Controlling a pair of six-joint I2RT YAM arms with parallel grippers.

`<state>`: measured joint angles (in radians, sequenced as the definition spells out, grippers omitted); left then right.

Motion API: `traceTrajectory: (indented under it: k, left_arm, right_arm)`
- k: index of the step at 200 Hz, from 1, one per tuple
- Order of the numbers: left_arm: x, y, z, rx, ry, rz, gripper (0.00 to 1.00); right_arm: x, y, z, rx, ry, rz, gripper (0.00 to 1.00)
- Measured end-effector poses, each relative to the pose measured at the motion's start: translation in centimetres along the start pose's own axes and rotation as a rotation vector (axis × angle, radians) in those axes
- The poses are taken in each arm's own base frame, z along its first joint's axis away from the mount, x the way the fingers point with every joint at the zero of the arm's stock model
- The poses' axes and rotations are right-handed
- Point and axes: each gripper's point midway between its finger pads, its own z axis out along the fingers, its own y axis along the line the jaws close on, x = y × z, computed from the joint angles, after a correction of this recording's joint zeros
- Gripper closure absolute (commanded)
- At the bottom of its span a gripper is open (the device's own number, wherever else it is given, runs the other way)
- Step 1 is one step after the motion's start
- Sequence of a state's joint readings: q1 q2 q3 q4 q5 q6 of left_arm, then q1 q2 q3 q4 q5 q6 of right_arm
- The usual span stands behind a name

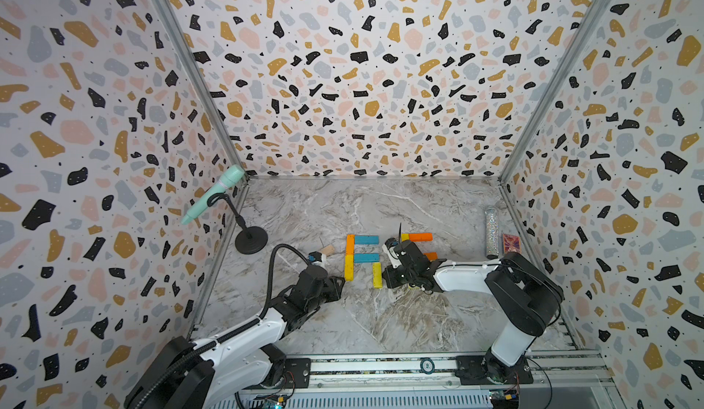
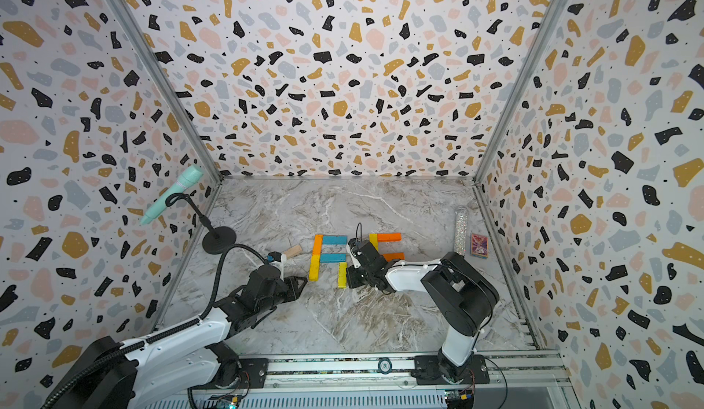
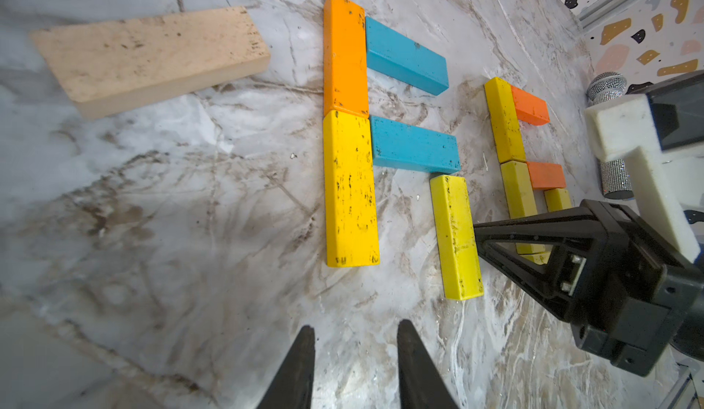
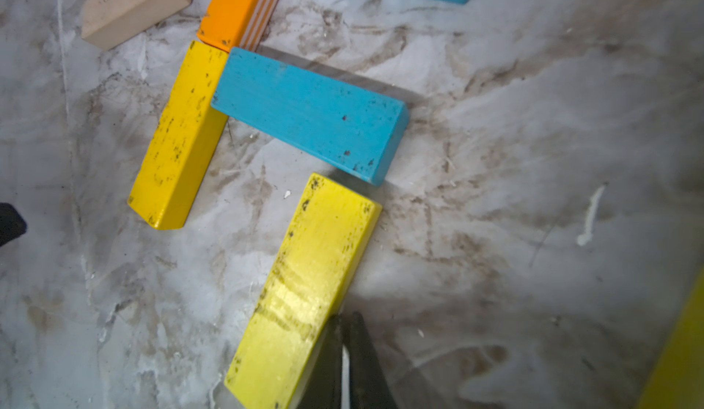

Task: Assemble the number 6 with building blocks
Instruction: Assemble the building block at the center of the board.

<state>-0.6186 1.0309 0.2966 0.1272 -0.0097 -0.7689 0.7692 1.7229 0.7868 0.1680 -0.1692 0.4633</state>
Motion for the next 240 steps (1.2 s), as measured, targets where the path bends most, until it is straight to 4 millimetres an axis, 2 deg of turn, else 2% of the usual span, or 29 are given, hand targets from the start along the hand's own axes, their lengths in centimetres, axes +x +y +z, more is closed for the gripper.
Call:
traceTrajectory:
  k: [70, 86, 104, 120, 157, 183, 221, 240]
  left_arm:
    - [-0.2, 0.4, -0.2, -0.022, -0.015, 0.002, 0.61]
    - [-0.3, 0.6, -0.3, -0.034, -0.018, 0.007, 0.54]
    - [-0.5, 1.0, -0.5, -0.061, -0.024, 0.010, 0.38]
    - [-1.3, 0.9, -0.6, -0.075, -0.046, 0.017, 0.27]
    - [-4.6, 0.7, -1.1, -0.091, -0.124, -0.005, 0.18]
    - [-6.7, 1.5, -1.3, -0.122, -0.162, -0.017, 0.00]
    - [-8.6, 2.1, -1.9, -0.151, -0.192, -0.014, 0.01]
    - [-8.7, 2.4, -2.0, -0.160, -0.193, -0.015, 0.01]
  right_arm:
    - [-0.1, 0.0, 0.1, 0.000, -0.002, 0.003, 0.90]
    - [0.1, 0.1, -0.1, -0.001, 0.001, 0.003, 0.89]
    - [0.9, 0.3, -0.8, 0.002, 0.012, 0.003, 0.89]
    - [1.6, 1.1, -1.7, -0.009, 0.018, -0.008, 0.89]
    - [2.8, 3.5, -3.2, -0.055, 0.011, -0.037, 0.89]
    - [4.1, 4.4, -3.2, -0.072, 0.035, -0.046, 0.88]
    - [5.6, 4.8, -2.9, -0.078, 0.061, -0.045, 0.89]
    - [5.8, 4.7, -2.5, -0.074, 0.066, -0.037, 0.89]
